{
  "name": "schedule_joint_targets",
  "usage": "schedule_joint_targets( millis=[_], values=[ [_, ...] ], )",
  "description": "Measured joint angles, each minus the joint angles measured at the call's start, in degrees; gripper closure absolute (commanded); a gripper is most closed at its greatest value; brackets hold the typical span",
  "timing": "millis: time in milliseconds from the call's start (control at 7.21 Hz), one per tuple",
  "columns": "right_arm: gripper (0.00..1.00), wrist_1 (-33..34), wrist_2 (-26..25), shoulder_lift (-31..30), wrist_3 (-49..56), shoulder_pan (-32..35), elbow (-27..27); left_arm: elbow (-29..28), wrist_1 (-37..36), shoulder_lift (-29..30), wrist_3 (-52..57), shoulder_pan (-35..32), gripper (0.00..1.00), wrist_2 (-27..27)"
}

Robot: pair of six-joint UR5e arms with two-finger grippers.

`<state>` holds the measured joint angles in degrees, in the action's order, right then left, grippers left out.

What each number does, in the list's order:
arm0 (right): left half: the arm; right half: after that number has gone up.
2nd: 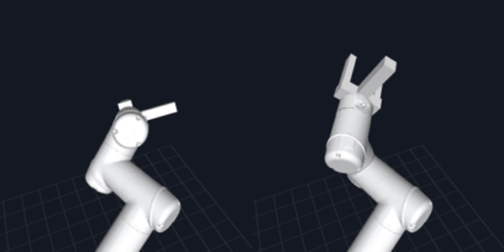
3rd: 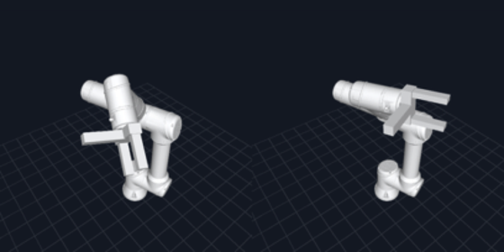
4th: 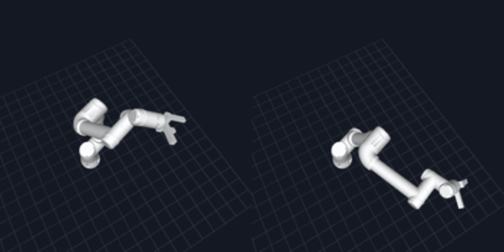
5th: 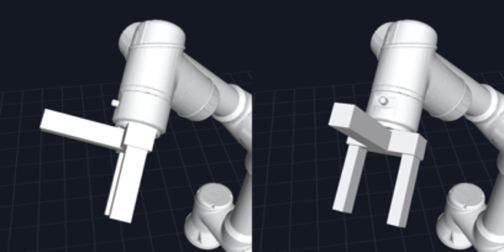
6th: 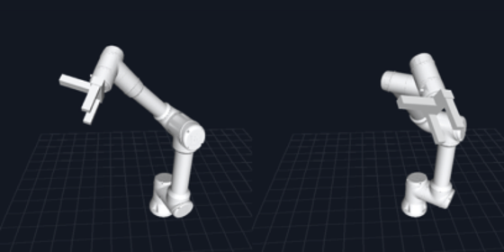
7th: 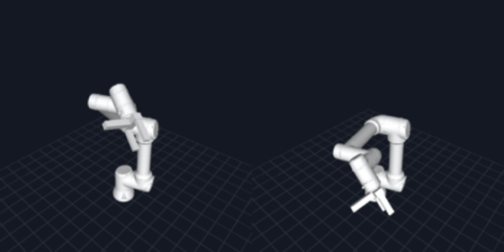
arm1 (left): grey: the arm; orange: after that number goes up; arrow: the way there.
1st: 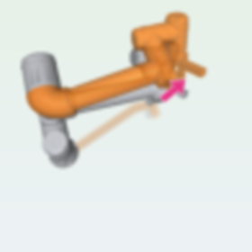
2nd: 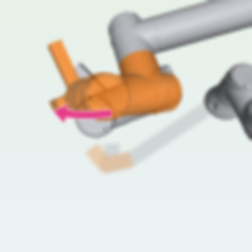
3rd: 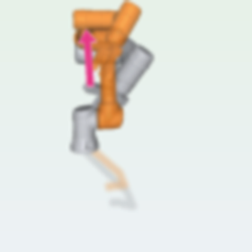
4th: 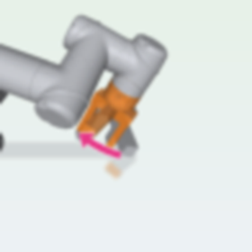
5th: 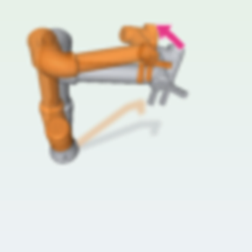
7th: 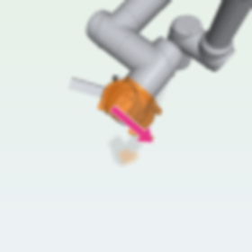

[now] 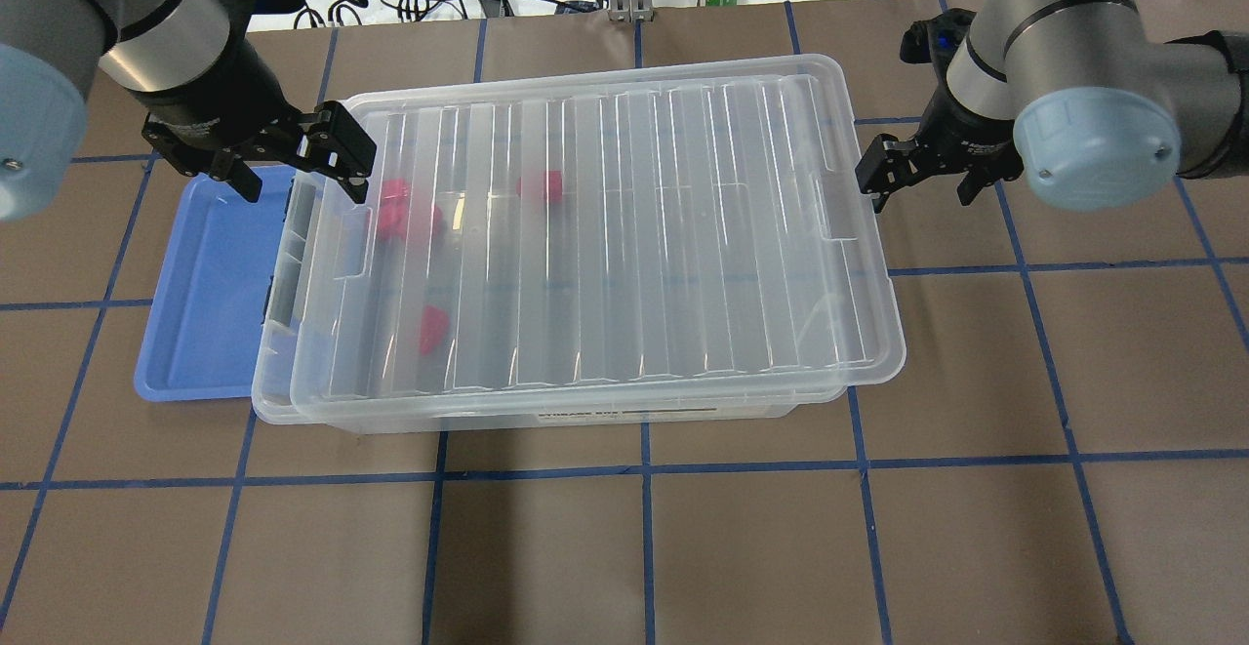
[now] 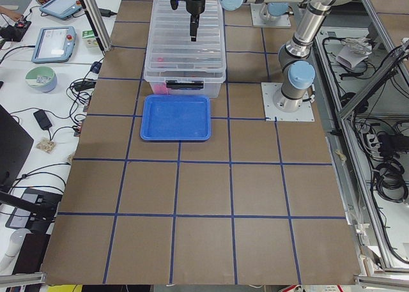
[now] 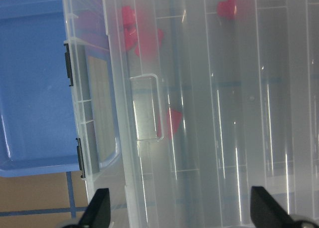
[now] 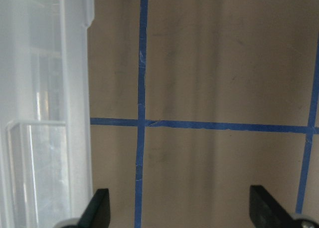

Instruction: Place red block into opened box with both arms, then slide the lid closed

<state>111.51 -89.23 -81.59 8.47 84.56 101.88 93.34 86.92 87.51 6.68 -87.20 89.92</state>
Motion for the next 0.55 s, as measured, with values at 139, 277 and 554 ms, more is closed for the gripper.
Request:
schedule_joint_targets(
  millis=[139,277,554],
  values=[
    [0.0,0.22,0.0,0.05,-0.08,0.27,-0.02,0.0,0.02,-0.02,-0.01,-0.04,0.0,0.07],
    [0.0,0.44,-0.03,0.08,0.12,0.46,-0.23,0.0,0.08,-0.1,-0.03,-0.05,0.0,0.13],
    [0.0,-1.78,-0.16,-0.38,0.67,0.73,-4.84,0.0,0.16,-0.21,-0.06,-0.02,0.0,0.17]
  ],
)
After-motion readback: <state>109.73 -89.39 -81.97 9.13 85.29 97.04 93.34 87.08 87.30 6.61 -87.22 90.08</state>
